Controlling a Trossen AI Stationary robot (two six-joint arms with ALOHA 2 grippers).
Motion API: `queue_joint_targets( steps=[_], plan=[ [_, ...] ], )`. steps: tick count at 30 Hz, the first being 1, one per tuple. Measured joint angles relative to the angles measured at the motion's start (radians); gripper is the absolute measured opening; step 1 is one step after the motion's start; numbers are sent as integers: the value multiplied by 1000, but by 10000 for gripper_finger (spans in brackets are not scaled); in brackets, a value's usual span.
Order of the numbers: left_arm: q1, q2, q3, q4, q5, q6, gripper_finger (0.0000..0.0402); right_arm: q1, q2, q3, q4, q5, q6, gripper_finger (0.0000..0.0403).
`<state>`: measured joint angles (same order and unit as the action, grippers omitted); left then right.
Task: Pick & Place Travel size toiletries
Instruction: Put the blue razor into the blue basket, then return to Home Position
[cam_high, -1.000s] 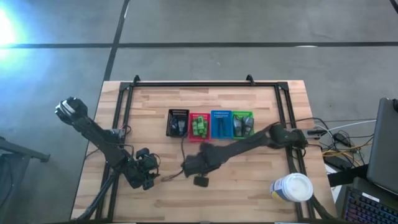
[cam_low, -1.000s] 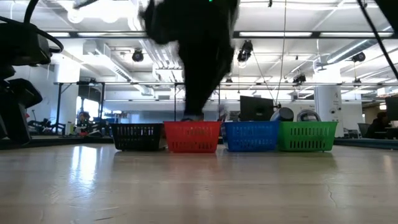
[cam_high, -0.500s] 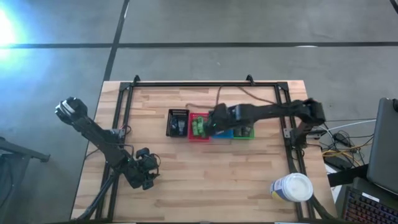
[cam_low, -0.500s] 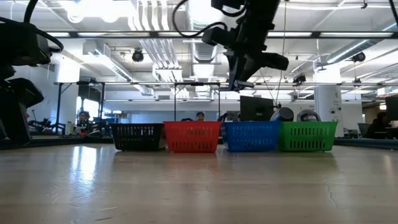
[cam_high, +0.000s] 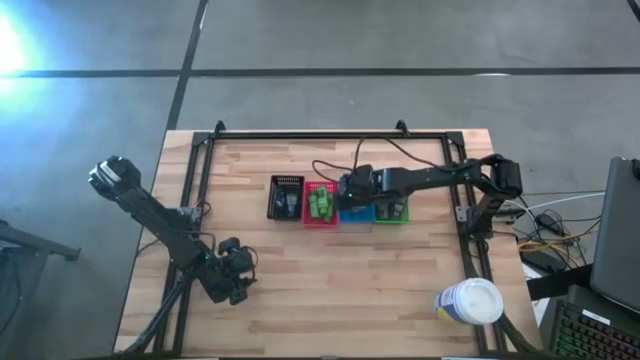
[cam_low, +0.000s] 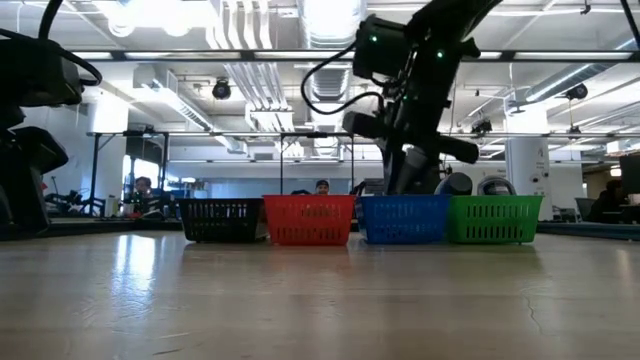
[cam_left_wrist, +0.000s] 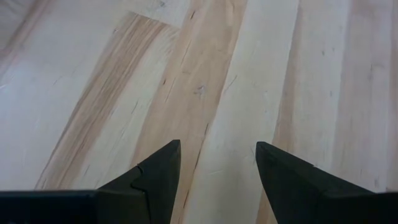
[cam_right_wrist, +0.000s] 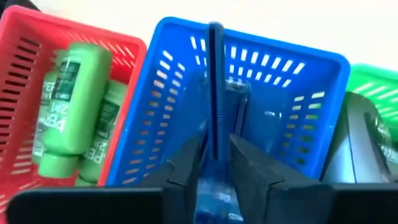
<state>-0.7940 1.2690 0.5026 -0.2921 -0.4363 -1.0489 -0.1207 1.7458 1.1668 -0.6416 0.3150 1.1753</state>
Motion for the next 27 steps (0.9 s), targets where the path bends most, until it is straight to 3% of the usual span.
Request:
queue_joint_targets(
  steps=[7, 13, 20, 25, 27],
  plan=[
    [1, 0, 0, -1, -1, -19, 213, 2, -4, -32, 3, 38, -19, 149],
    [7, 0, 0, 4, -3, -138, 213, 60, -41, 18, -3, 55, -165, 200],
    [7, -18, 0, 18, 1, -256, 213, 125, -125, 54, -10, 164, -241, 227],
    [8, -73, 2, 36, 114, -256, 213, 190, -230, 54, -11, 289, -367, 243],
    [19, -106, 2, 36, 109, -252, 213, 210, -280, 54, -11, 291, -423, 249]
  ],
)
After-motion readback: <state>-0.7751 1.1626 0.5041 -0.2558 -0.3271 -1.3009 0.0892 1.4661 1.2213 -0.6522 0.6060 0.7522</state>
